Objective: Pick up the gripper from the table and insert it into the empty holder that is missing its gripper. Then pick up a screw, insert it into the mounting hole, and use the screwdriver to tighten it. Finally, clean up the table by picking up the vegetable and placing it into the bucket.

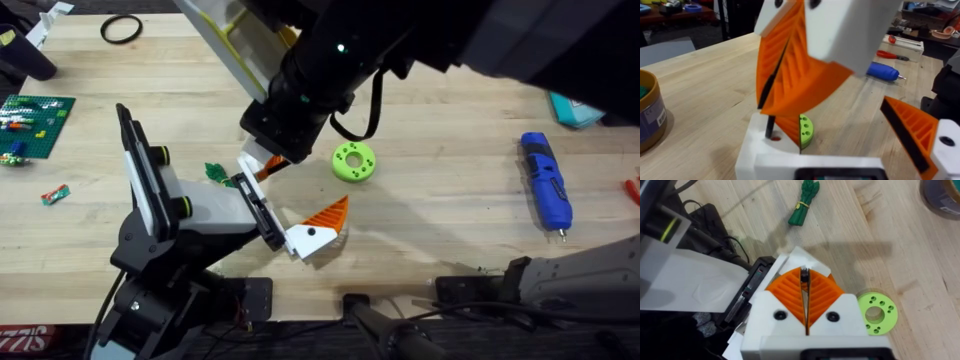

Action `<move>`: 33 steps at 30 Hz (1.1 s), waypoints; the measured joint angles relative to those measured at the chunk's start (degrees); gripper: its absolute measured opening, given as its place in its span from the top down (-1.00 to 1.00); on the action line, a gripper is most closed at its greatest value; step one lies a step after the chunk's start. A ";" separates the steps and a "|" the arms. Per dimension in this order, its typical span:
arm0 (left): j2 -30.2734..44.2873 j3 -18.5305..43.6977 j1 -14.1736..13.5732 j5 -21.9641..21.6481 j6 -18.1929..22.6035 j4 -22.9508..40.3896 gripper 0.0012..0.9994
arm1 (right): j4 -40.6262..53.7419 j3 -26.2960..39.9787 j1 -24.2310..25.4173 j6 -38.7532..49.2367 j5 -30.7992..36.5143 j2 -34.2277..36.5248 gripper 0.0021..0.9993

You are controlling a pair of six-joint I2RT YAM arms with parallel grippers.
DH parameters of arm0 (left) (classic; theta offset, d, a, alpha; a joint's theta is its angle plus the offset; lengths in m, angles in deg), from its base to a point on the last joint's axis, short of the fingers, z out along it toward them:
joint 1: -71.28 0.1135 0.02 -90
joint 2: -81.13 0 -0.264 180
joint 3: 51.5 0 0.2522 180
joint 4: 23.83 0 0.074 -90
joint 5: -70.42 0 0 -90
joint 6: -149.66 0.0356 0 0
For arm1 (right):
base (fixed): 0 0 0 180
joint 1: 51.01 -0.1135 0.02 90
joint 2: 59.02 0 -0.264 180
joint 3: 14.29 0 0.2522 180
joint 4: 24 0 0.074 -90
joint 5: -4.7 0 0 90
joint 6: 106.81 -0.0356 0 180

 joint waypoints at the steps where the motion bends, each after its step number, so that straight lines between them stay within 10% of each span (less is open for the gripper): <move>1: 0.00 0.00 0.00 -0.01 -0.06 -0.03 -0.97 | 0.08 0.00 0.00 -0.01 0.01 0.00 0.99; 33: 0.00 0.00 0.00 0.00 -0.37 -0.05 -0.97 | 1.64 0.00 0.01 -0.01 0.03 0.49 0.99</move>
